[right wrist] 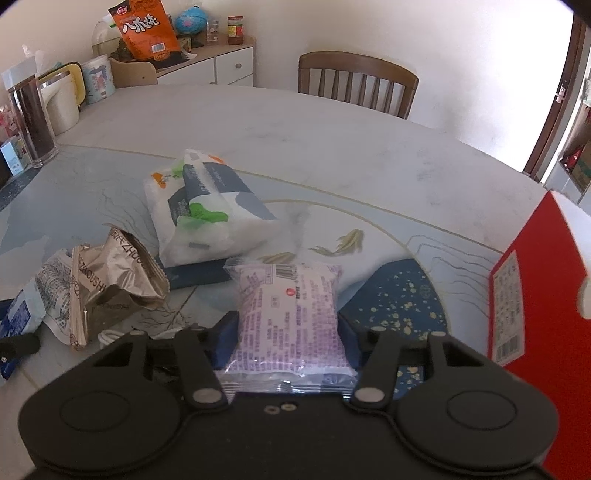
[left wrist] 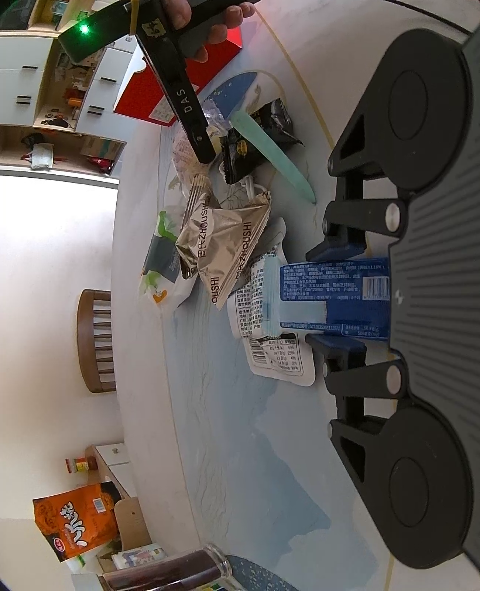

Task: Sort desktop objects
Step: 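Lift and carry the blue wrapper and pink-white bag toward the shoebox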

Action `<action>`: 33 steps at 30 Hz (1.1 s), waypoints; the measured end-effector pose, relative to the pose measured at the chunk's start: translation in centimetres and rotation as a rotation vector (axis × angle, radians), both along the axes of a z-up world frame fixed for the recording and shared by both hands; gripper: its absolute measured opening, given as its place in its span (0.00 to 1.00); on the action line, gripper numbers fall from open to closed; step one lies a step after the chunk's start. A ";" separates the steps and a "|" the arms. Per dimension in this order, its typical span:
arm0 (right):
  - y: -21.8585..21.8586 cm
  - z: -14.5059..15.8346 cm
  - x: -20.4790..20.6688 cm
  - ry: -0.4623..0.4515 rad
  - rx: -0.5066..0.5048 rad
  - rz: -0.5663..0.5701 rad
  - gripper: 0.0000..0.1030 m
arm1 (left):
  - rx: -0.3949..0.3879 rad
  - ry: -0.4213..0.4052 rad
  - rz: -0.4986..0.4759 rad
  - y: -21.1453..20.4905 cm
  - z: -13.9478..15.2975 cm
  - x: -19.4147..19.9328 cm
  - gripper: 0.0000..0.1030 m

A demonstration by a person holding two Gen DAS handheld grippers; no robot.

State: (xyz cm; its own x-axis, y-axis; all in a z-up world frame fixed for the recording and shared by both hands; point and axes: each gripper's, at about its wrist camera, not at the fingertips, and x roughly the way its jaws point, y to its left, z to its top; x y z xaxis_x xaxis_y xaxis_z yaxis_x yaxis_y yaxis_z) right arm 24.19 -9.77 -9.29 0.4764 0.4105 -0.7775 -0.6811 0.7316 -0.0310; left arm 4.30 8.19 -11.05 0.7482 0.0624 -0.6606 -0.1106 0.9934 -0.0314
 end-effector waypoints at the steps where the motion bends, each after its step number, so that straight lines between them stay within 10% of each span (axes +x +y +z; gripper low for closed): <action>1: -0.2 0.1 0.0 -0.001 0.003 -0.004 0.53 | -0.001 0.002 0.002 0.0 0.0 0.0 0.37; 33: -6.8 6.7 -4.6 -0.030 0.095 -0.091 0.53 | -0.027 -0.054 -0.051 -4.1 6.8 0.4 0.37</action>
State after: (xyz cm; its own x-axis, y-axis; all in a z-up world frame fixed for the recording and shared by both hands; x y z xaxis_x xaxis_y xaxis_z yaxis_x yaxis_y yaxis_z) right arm 19.62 -16.62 -2.63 0.5377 0.4352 -0.7222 -0.6113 0.7911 0.0216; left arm 4.72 4.04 -4.26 0.7842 0.0062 -0.6205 -0.0572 0.9964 -0.0624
